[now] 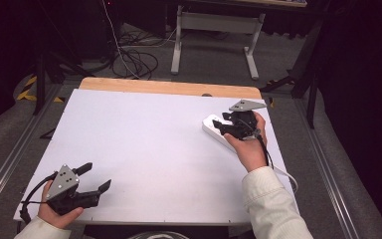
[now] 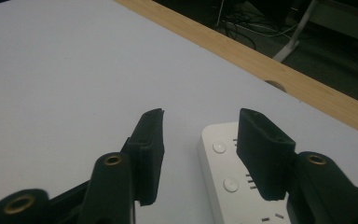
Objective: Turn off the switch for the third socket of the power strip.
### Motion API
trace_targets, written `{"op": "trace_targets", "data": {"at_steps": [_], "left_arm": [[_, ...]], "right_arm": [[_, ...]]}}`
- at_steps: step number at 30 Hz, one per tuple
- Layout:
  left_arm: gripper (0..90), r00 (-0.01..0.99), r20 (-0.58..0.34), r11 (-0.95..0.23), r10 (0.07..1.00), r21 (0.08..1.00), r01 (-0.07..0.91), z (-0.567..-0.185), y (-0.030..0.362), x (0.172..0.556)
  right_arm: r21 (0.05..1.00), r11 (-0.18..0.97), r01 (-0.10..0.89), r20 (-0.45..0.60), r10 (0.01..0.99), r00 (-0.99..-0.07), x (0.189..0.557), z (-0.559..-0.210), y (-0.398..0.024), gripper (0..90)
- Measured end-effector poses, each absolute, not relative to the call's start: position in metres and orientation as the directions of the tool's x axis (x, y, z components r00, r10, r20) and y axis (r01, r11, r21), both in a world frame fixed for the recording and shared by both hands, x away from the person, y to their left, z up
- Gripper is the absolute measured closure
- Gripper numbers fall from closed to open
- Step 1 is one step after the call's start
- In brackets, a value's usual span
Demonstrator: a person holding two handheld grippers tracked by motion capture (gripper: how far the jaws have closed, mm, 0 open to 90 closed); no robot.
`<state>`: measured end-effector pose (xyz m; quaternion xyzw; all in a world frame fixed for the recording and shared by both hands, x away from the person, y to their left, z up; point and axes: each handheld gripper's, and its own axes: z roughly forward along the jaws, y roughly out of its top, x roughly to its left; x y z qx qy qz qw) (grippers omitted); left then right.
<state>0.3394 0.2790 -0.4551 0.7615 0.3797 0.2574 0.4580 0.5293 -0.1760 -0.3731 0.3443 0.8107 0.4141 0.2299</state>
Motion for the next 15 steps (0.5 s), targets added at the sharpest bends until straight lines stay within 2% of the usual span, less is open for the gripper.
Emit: {"op": "trace_targets", "data": {"at_steps": [6, 11, 15], "left_arm": [[19.4, 0.576, 0.044, -0.289, 0.816, 0.894, 0.341, -0.455, 0.279, 0.339], [19.4, 0.576, 0.046, -0.290, 0.816, 0.895, 0.340, -0.455, 0.279, 0.339], [19.4, 0.576, 0.045, -0.290, 0.816, 0.895, 0.340, -0.455, 0.279, 0.339]], "right_arm": [[0.845, 0.402, 0.352, -0.060, 0.725, -0.686, 0.517, -0.368, -0.178, 45.1], [0.856, 0.405, 0.323, -0.062, 0.698, -0.713, 0.500, -0.366, -0.179, 35.2], [0.860, 0.402, 0.315, -0.061, 0.693, -0.718, 0.491, -0.366, -0.180, 30.7]]}}
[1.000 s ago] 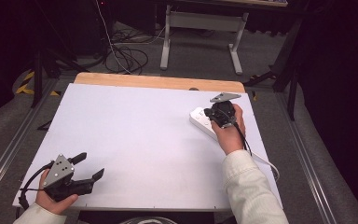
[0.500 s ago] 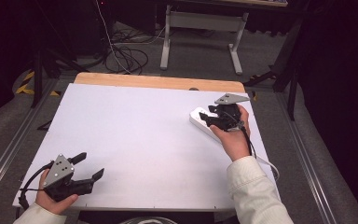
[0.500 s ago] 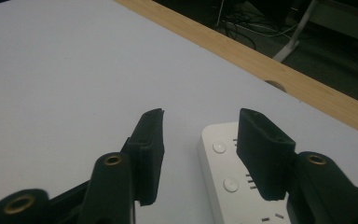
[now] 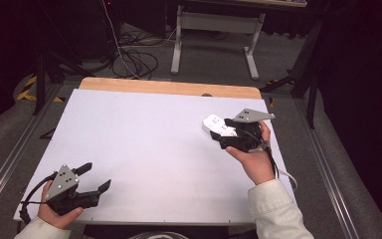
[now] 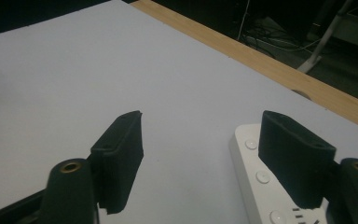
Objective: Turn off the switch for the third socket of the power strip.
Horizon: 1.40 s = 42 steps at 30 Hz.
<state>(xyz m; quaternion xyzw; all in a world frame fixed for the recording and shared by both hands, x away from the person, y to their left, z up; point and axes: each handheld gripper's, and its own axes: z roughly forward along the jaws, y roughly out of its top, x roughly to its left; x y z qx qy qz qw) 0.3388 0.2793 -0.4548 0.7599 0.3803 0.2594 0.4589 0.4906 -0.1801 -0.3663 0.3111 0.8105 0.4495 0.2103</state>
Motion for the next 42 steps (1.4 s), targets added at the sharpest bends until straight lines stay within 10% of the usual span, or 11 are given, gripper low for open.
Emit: {"op": "trace_targets", "data": {"at_steps": [42], "left_arm": [[19.2, 0.579, 0.019, -0.268, 0.815, 0.898, 0.348, -0.452, 0.281, 0.336]], "right_arm": [[0.893, 0.321, 0.314, 0.078, 0.578, -0.813, 0.419, -0.460, -0.222, 14.8]]}}
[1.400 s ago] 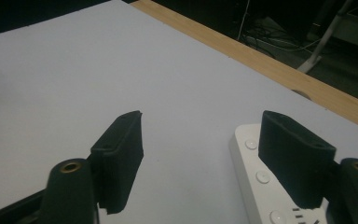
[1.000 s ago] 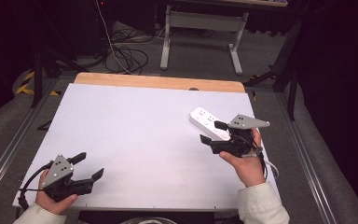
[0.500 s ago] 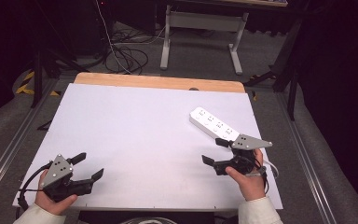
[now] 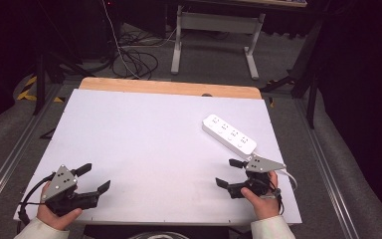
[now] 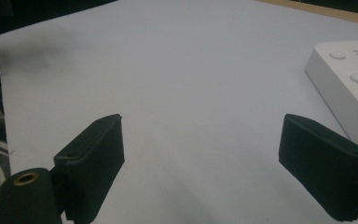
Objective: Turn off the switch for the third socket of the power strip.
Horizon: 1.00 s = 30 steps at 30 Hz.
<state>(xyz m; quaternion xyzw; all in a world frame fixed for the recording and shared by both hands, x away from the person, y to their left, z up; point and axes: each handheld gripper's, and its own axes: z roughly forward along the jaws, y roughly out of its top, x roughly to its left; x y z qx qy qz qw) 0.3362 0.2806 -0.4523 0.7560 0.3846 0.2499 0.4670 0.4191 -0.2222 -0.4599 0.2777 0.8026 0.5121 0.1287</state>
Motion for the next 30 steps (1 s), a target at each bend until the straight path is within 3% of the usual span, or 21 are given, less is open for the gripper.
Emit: {"op": "trace_targets", "data": {"at_steps": [26, 30], "left_arm": [[18.0, 0.574, 0.034, -0.292, 0.818, 0.884, 0.364, -0.457, 0.284, 0.335], [17.9, 0.569, 0.038, -0.292, 0.822, 0.886, 0.361, -0.457, 0.284, 0.337]], "right_arm": [[0.832, 0.415, 0.368, 0.062, 0.590, -0.805, 0.409, -0.495, -0.224, 15.3], [0.833, 0.433, 0.345, 0.021, 0.598, -0.801, 0.410, -0.495, -0.222, 15.3]]}}
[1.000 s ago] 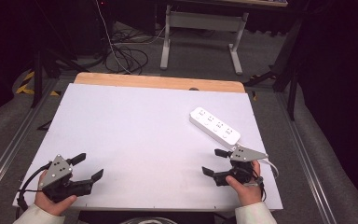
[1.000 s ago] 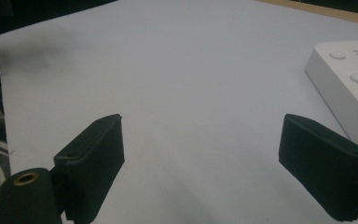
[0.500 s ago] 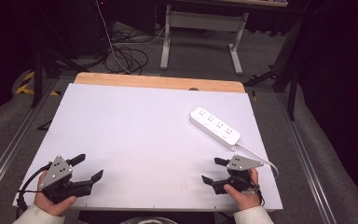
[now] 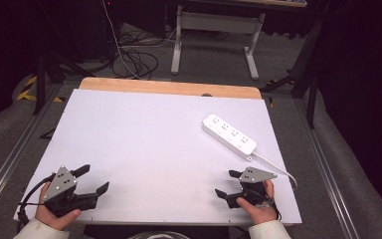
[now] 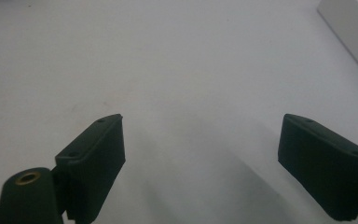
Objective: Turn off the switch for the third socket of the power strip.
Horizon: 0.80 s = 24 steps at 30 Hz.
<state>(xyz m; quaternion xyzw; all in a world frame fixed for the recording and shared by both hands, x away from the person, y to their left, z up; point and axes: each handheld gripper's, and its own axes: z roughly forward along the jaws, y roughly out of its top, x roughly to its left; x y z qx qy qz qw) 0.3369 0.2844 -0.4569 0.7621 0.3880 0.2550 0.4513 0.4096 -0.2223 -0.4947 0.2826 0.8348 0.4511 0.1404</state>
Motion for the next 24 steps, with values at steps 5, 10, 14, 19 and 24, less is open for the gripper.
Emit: {"op": "trace_targets", "data": {"at_steps": [5, 10, 14, 19, 24], "left_arm": [[18.0, 0.567, 0.023, -0.276, 0.823, 0.889, 0.365, -0.4570, 0.2867, 0.3391], [18.0, 0.570, 0.025, -0.278, 0.821, 0.890, 0.361, -0.4568, 0.2864, 0.3388], [17.9, 0.567, 0.024, -0.275, 0.823, 0.891, 0.361, -0.4569, 0.2857, 0.3384], [17.9, 0.570, 0.030, -0.280, 0.821, 0.891, 0.357, -0.4564, 0.2853, 0.3374], [17.9, 0.571, 0.028, -0.279, 0.821, 0.892, 0.357, -0.4564, 0.2852, 0.3374]], "right_arm": [[0.841, 0.437, 0.319, -0.005, 0.597, -0.802, 0.4087, -0.4931, -0.2218, 16.5], [0.847, 0.432, 0.311, -0.007, 0.593, -0.805, 0.4082, -0.4920, -0.2219, 16.5], [0.851, 0.423, 0.310, -0.002, 0.594, -0.804, 0.4077, -0.4912, -0.2229, 16.6], [0.851, 0.423, 0.310, -0.002, 0.593, -0.805, 0.4077, -0.4913, -0.2226, 16.6], [0.850, 0.426, 0.311, -0.002, 0.592, -0.806, 0.4076, -0.4915, -0.2224, 16.6]]}}
